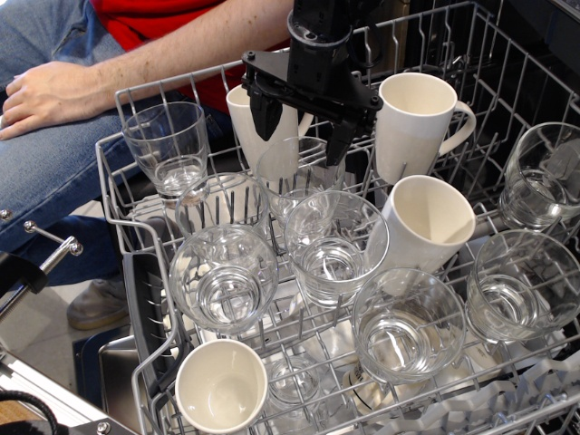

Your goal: Pick up glass cup

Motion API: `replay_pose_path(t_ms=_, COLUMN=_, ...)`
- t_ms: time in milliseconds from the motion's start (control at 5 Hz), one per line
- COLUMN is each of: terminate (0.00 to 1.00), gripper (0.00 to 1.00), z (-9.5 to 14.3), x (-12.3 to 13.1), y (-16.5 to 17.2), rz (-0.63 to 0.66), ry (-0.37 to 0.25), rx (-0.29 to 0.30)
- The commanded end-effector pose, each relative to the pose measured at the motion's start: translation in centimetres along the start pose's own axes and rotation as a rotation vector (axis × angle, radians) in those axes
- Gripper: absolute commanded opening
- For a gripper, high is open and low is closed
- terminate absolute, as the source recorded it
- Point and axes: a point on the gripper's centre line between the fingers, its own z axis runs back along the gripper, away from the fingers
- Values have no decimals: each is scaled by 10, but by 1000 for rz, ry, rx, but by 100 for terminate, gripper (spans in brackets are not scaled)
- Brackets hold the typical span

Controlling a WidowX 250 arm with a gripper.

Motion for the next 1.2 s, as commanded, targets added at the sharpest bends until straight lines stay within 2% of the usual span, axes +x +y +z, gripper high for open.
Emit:
replay_pose_path(t_ms=0, terminate=0, gripper=100, z=0, x=0, y=0, rz=0, ry=0, rx=0)
replay_pose_path(t_ms=400, terminate=0, gripper=100, z=-37, x=14, y=1, rz=-102, ry=-41, rx=-87)
replay_pose_path(t_ms=600, terminate=0, gripper=100, z=-48, x=26, y=5, rz=-135, ry=-60, rx=-86)
replay_pose_path(t_ms=800, terminate=0, gripper=100, z=-69, x=30, y=6, rz=-122, ry=-50, rx=-105)
replay_pose_path(t_ms=1000, terminate=0, gripper=100, z=-84, x=25, y=1, rz=-105, ry=-46, rx=-113)
